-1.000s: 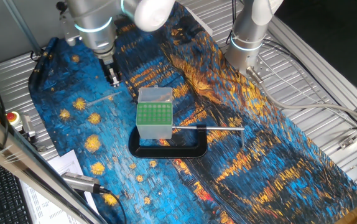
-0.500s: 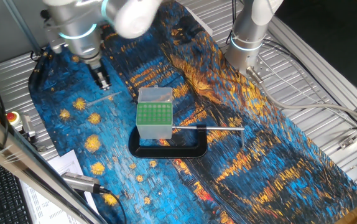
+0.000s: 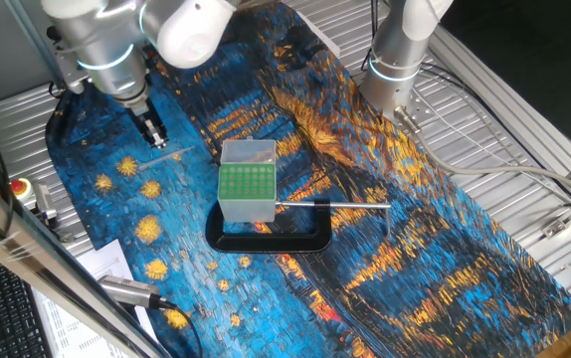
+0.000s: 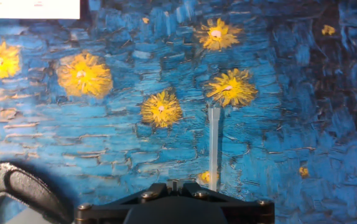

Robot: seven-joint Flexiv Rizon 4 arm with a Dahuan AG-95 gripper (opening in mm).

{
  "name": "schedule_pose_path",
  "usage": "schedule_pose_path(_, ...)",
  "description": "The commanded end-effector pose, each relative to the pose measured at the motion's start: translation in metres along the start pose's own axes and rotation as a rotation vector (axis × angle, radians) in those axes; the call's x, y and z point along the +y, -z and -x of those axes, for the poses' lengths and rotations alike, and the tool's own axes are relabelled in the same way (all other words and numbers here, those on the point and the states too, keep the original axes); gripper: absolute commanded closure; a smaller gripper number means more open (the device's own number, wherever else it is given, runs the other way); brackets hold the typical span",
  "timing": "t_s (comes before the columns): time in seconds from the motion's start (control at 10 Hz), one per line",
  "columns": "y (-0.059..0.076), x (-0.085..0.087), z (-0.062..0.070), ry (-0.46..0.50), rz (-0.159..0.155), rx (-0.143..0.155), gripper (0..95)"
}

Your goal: Insert a large pipette tip into the holder for large pipette tips

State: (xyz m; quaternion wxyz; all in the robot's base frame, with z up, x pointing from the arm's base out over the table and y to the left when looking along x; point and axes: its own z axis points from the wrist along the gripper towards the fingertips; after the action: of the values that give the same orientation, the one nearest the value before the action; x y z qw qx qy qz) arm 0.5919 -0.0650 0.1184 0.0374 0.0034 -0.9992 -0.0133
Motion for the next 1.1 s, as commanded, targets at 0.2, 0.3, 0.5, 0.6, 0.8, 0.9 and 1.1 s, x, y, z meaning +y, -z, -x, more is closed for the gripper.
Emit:
schedule_pose_path(0.2, -0.001, 0.000, 0.002, 0.023, -0.001, 0.021, 95.0)
schedule_pose_path(0.3, -0.001, 0.000, 0.002, 0.029, -0.001, 0.021, 95.0)
schedule_pose_path(0.5, -0.001, 0.000, 0.002, 0.084, 0.001, 0.029, 95.0)
schedule_pose_path(0.6, -0.001, 0.000, 0.002, 0.065, -0.002, 0.044, 95.0)
schedule_pose_path(0.8, -0.001, 0.000, 0.002, -0.042, -0.028, 0.046, 95.0)
schedule_pose_path(0.9, -0.001, 0.000, 0.002, -0.042, -0.032, 0.044, 95.0)
schedule_pose_path(1.1, -0.009, -0.014, 0.007, -0.048, -0.025, 0.015, 95.0)
